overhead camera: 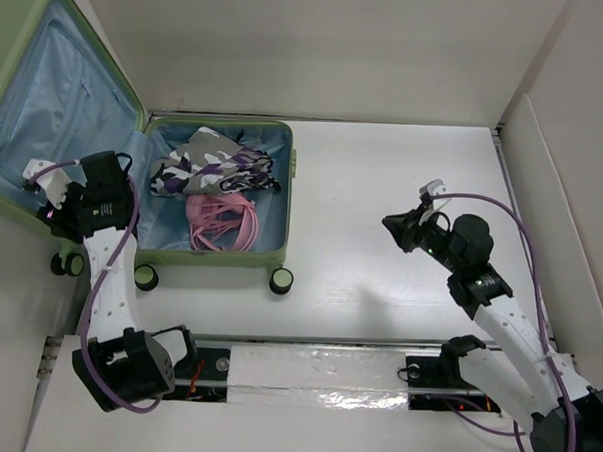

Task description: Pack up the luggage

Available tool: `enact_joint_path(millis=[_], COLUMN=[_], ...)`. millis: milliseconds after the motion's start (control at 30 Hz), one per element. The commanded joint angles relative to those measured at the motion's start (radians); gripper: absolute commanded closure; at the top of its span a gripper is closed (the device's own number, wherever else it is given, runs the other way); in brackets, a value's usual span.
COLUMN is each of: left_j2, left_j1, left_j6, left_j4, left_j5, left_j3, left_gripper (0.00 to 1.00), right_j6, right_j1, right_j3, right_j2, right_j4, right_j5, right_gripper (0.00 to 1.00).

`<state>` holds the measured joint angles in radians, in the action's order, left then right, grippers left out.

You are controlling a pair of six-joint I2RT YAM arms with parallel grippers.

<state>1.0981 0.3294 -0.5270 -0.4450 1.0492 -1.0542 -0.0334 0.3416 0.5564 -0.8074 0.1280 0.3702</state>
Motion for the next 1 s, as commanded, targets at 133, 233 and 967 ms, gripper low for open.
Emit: enact_joint_path(millis=[133, 233, 967], left_j2=[0.005, -0.026, -0.322], left_j1=[0.005, 0.005, -0.569], left_j6=[0.021, 0.032, 0.378], left_j4=[0.038, 0.066, 0.296], left_j5=[0.022, 0.015, -0.253], left_j3=[-0.064, -0.029, 0.212], left_gripper=[0.77, 0.86, 1.00], right_j6=[0.021, 0.021, 0.021], right_j1=[0.031, 0.031, 0.040], right_j3=[0.051, 0.051, 0.065], right_j2=[-0.049, -0.059, -0.107], right_j4=[0.028, 0.018, -0.002], right_j5=[0.009, -0.045, -0.077], right_gripper=[0.80, 0.80, 0.79])
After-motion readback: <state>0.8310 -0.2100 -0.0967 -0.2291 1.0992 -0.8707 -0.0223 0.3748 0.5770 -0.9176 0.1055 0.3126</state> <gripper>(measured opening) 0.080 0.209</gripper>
